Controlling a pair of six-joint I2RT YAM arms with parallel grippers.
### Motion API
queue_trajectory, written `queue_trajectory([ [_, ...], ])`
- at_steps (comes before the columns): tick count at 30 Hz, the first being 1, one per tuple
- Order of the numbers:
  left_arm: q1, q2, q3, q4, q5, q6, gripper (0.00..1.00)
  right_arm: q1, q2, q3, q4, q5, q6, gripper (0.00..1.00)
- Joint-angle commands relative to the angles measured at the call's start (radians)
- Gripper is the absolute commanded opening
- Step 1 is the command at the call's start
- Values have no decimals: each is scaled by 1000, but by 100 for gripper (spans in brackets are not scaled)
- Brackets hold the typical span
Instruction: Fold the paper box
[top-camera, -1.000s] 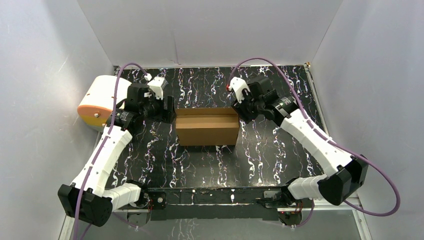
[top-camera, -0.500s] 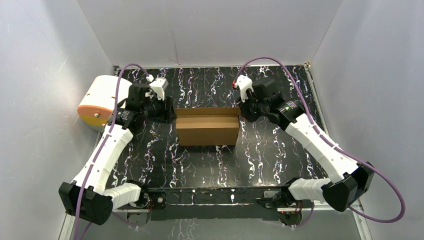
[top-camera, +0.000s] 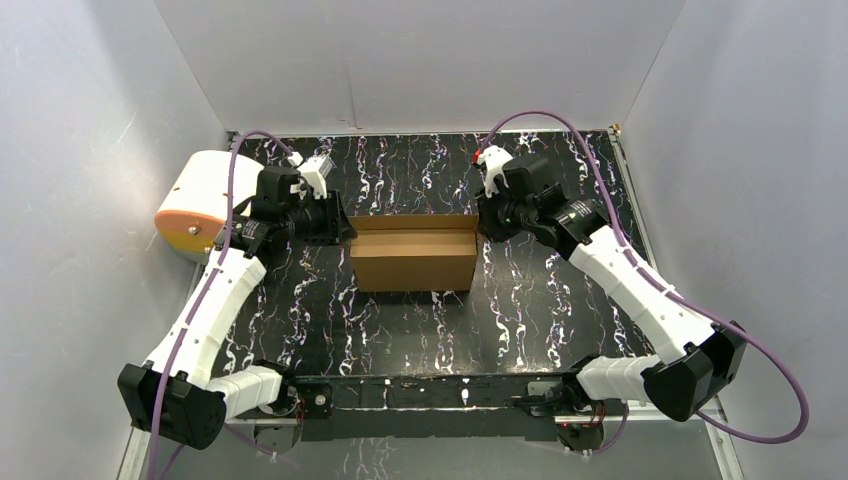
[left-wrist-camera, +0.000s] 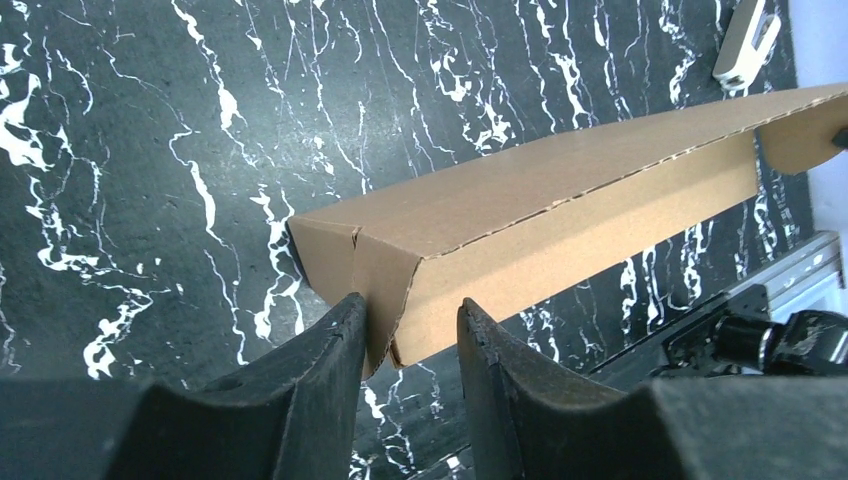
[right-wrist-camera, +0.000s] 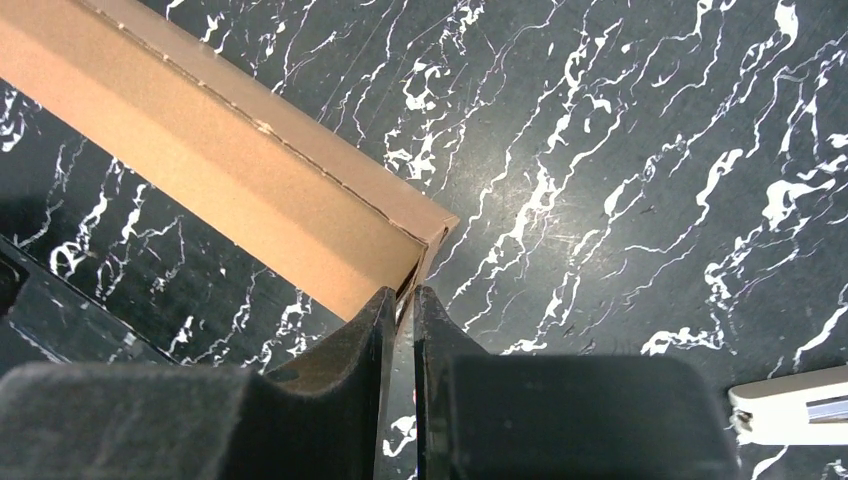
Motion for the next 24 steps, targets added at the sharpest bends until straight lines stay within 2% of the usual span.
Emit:
queue_trajectory([
  [1, 7, -14, 47, -5, 36, -93, 38, -5, 11, 35, 45, 15, 103, 20],
  [9, 8, -16, 38, 22, 57, -145, 37, -5, 40, 81, 2, 74, 212, 19],
  [24, 6, -34, 4, 46, 64, -164, 32, -4, 79, 134, -35, 66, 322, 17],
])
